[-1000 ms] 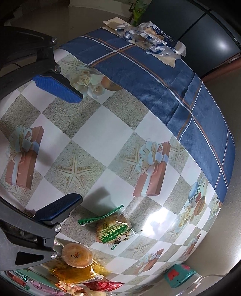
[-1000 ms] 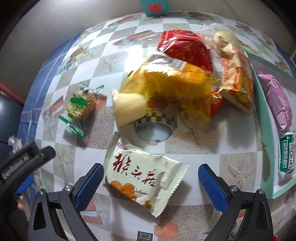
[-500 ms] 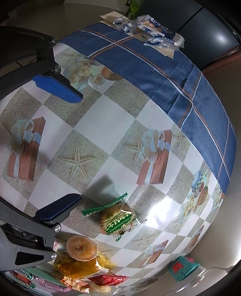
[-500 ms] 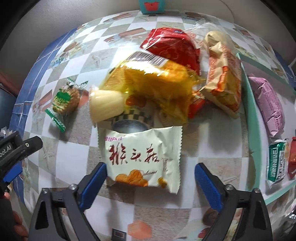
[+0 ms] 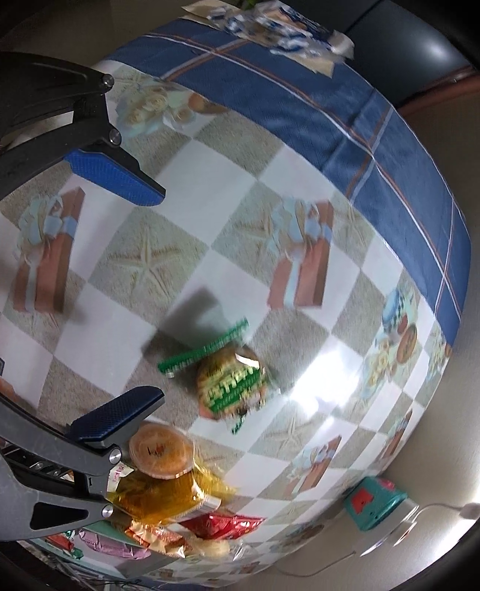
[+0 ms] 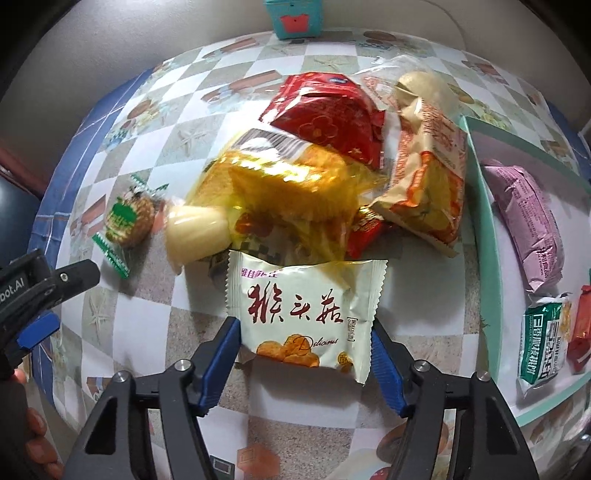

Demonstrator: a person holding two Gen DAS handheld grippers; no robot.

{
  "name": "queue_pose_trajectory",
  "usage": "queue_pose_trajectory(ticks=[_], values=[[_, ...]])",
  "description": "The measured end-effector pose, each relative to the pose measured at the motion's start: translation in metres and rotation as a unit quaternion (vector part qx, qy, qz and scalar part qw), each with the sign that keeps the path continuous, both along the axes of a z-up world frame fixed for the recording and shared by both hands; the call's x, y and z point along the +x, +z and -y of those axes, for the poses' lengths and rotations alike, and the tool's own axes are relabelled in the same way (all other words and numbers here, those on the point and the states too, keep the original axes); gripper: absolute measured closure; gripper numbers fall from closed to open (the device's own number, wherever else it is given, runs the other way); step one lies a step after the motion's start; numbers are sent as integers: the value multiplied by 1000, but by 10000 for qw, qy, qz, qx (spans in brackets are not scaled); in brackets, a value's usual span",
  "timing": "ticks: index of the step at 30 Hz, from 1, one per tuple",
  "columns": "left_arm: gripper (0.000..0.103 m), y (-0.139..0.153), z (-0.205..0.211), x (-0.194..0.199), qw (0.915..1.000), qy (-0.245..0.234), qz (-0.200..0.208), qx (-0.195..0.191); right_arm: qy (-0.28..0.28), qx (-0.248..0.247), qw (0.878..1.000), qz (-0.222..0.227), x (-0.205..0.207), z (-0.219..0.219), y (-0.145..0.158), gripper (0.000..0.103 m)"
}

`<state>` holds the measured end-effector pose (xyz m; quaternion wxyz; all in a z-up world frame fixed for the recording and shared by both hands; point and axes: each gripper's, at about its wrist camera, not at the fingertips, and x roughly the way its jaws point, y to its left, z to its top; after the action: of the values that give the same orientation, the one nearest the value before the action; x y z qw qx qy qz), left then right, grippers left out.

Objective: Organize snacks
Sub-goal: 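Move the right gripper over the white biscuit bag while the left approaches the green-wrapped cake, then grasp the white biscuit bag with the right gripper while the left grasps the green-wrapped cake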

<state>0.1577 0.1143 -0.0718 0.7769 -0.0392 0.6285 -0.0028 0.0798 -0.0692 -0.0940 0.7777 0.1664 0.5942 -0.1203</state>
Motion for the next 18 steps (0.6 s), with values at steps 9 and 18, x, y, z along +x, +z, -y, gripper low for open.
queue_pose_trajectory(ticks=[9,18], values=[[5,1,48,23,9967,-720,323,207,-244,165,9996,-15,-12,25,4,33],[22,-19,63,47,9916,-1109,417,527,-221,197,9995,-74,-2,21,1,33]])
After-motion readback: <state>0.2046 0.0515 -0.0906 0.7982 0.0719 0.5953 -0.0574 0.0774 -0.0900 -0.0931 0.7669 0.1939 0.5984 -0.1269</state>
